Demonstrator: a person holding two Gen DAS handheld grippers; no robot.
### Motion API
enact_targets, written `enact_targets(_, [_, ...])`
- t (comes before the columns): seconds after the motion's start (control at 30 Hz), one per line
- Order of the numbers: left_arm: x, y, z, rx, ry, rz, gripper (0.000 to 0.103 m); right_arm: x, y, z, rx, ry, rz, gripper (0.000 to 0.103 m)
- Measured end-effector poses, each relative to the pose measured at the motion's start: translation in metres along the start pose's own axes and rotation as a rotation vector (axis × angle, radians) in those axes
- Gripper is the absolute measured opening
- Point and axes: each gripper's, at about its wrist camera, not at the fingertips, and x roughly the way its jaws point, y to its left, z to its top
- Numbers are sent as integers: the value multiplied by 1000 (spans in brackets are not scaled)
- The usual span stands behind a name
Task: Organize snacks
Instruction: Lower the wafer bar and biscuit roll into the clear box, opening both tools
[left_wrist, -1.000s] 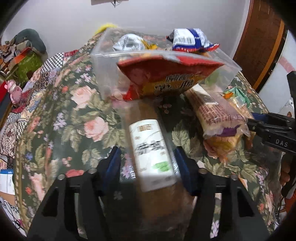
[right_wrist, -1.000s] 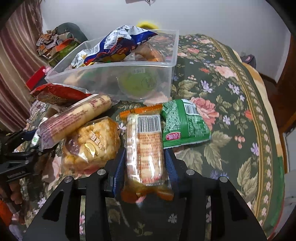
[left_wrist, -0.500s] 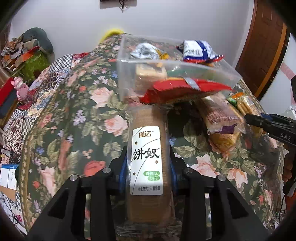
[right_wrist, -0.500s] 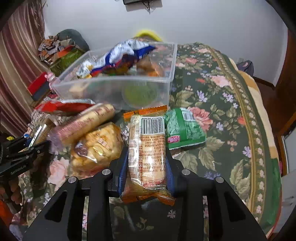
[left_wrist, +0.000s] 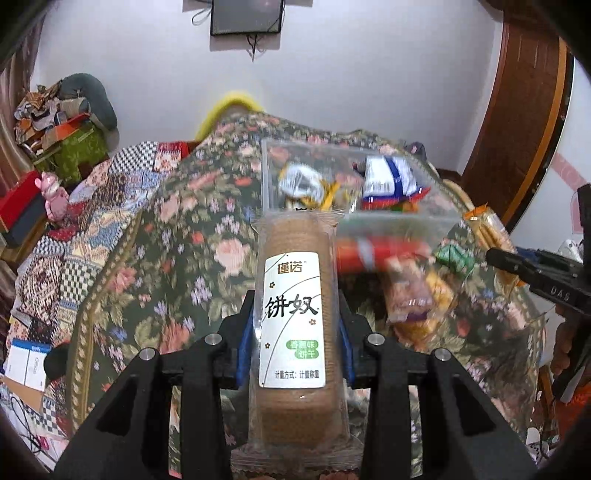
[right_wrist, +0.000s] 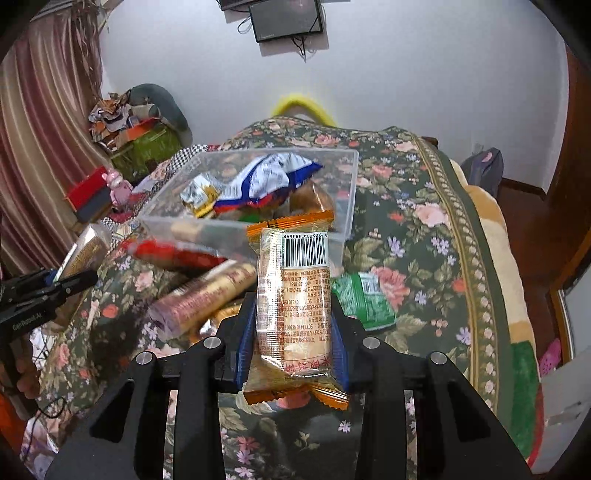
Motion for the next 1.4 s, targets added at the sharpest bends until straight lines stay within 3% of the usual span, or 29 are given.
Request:
enact_targets(0.27, [-2,-6,39,24,-46,-26,37,-4,-1,23,-4,-45,-7,32])
enact_targets(0.57, [27,-22,81,59,-45,-47,37,8,-4,61,-13,-88,-34,32])
enact_targets(0.9, [77,-43,116,89,-18,-63,37,54,-19,83,29,-34,-48,33])
enact_targets(1.4, [154,-53,133,105,94,-42,38,105,-23,99,21,37,-54,32])
